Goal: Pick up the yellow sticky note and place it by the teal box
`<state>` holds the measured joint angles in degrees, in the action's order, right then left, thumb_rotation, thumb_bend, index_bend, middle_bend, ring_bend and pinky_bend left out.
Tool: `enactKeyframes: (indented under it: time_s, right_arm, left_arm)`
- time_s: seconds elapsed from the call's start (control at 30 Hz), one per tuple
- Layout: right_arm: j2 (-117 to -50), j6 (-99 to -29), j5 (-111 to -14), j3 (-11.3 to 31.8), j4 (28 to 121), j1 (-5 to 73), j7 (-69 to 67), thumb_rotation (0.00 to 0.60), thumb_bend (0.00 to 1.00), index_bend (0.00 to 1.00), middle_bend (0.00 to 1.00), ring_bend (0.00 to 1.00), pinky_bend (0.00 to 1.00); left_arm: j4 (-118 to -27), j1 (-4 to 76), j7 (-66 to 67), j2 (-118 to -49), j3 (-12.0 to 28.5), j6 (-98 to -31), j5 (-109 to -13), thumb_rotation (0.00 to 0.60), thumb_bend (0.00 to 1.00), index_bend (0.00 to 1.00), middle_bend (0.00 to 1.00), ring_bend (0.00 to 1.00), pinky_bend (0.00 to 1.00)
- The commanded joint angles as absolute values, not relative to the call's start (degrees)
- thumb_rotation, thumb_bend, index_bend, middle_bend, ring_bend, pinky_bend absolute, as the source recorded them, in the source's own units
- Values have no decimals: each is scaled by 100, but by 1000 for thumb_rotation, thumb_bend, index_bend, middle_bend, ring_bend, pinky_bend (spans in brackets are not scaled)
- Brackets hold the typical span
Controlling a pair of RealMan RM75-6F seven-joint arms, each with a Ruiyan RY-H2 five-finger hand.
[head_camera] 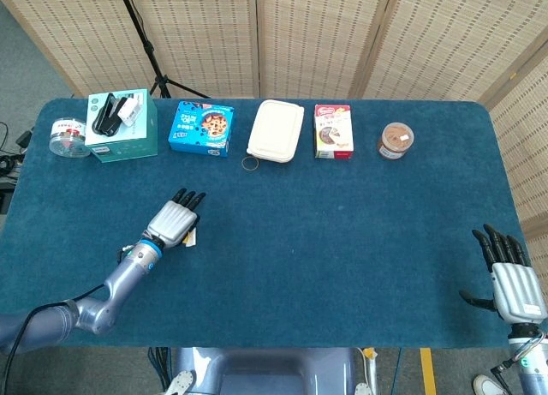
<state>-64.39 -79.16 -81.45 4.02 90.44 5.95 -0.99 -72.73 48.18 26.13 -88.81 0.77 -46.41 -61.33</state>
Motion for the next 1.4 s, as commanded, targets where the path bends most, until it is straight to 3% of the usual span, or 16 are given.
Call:
enactKeyframes:
  time_s: [0.03,0.73,1.13,1.23,1.33,1.4]
  right_arm:
    - [-6447,-7906,-8141,399,9046,599,-82,600,0,0,0,0,0]
    - [-6503,-7846,-8151,362,9091,632,54,600,0,0,0,0,0]
    - [-6487,-7852,-8142,368,9092,631,12,600,0,0,0,0,0]
    - [-6468,-7865,-8131,375,9086,620,-28,600,0,0,0,0,0]
    - [-6454,-7883,-8130,376,9086,608,-57,600,0,0,0,0,0]
    - [-6449,-7884,-8130,376,9086,606,-66,600,0,0,0,0,0]
  left_arm:
    - [-7224,4686,2253,-8688,19,-4625,-6405,600,564,621,0,0,0]
    - [-7197,4059,854,-7573,-114,-5199,-7498,600,565,621,0,0,0]
    - [-7528,4097,397,-7630,153,-5337,-7809,600,557,552,0,0,0]
    - [-7584,4105,340,-7725,206,-5350,-7830,600,496,418,0,0,0]
    - [-7648,4105,249,-7765,248,-5330,-7831,600,234,104,0,0,0]
    - [-7691,4094,170,-7763,266,-5359,-7867,600,72,4,0,0,0]
